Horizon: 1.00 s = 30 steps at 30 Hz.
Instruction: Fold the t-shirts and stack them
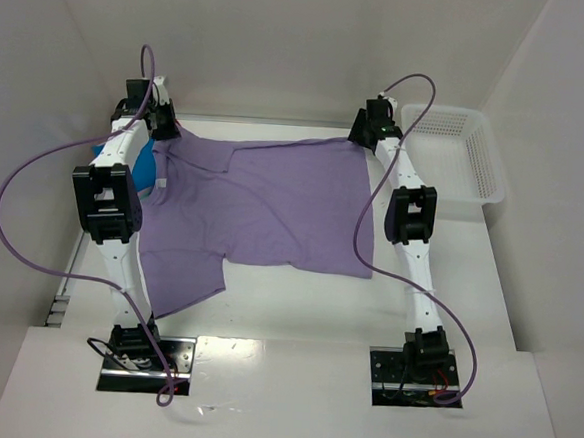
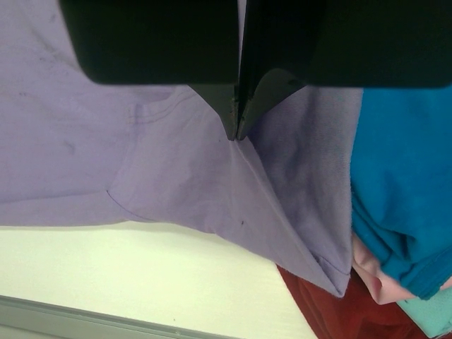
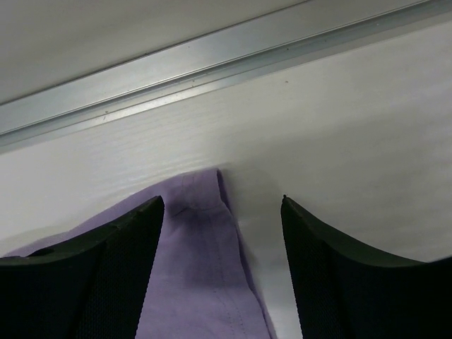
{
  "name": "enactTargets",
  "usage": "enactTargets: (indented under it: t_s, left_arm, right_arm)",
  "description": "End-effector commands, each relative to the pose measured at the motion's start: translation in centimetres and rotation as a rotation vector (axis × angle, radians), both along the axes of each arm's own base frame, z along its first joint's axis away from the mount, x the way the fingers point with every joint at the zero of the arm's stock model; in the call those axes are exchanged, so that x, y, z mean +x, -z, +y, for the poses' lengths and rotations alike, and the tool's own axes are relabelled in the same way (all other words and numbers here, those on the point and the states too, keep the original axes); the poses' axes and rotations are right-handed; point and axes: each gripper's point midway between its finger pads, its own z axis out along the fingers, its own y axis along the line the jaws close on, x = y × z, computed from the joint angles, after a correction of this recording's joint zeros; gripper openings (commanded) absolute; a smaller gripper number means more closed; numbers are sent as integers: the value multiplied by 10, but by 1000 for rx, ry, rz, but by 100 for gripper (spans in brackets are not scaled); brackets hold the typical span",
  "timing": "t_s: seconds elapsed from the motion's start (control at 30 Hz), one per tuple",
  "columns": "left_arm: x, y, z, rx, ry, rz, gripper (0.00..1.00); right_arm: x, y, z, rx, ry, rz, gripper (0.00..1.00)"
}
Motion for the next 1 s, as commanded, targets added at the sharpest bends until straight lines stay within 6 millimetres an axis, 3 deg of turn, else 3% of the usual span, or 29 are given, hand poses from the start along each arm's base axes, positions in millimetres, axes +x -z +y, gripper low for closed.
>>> enactTargets:
  t_s: [0.0, 0.57, 0.67, 0.73, 0.83, 0.9, 0.97]
  left_arm:
    - [7, -9, 2, 4, 14, -29, 0]
    - [7, -4, 2, 3, 14, -20, 0]
    - [7, -6, 0, -3, 21, -21, 0]
    - [7, -7, -2, -12, 32, -23, 0]
    - [8, -25, 0, -22, 41, -56, 0]
    - [6, -35, 1, -37, 53, -70, 0]
    - [7, -47, 3, -55, 58, -94, 0]
  right_arm:
    - [7, -14, 6, 17, -46, -36, 72]
    - [10, -14, 18, 44, -110, -49, 23]
    - [8, -13, 17, 43, -110, -40, 3]
    - [9, -13, 13, 29, -91, -41, 0]
    - [10, -22, 11, 17, -89, -52, 0]
    - [12, -43, 10, 15, -82, -86, 0]
    - [11, -48, 10, 15, -82, -86, 0]
